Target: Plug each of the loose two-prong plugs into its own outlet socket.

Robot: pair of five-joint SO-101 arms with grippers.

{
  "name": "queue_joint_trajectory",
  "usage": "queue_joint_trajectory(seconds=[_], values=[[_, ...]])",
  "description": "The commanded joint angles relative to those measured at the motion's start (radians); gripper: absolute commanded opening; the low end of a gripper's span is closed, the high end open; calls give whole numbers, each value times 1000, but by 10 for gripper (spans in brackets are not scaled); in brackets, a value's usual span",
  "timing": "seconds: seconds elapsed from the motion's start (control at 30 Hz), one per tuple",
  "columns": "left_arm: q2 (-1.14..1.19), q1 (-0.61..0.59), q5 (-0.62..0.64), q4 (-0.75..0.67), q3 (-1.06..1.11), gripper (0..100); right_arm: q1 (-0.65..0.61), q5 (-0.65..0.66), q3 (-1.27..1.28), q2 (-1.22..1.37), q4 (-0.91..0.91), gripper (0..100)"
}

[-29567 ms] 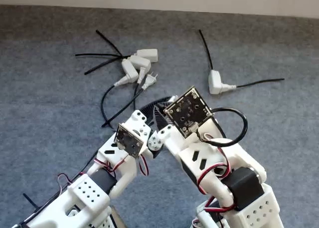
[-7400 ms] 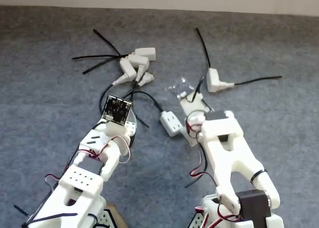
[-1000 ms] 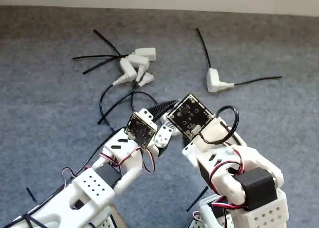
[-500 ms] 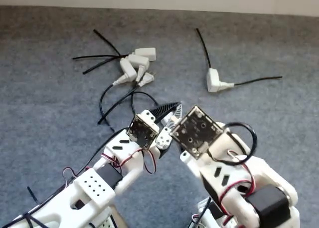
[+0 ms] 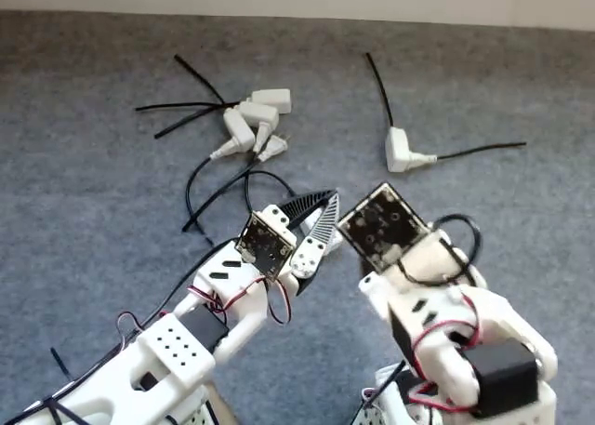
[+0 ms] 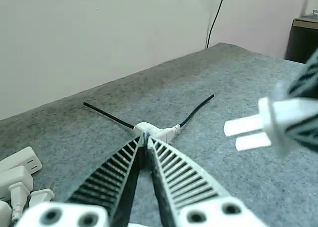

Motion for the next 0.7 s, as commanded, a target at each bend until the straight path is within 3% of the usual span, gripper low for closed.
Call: queue_joint_trajectory(seconds=[0.0, 0.3, 0.67], values=[[-5, 5, -2, 0, -5, 7, 15, 15, 82, -1, -13, 8], [-5, 5, -2, 0, -4, 7, -153, -68, 211, -1, -163, 8], [-5, 5, -2, 0, -4, 7, -159, -69, -44, -1, -24, 8]])
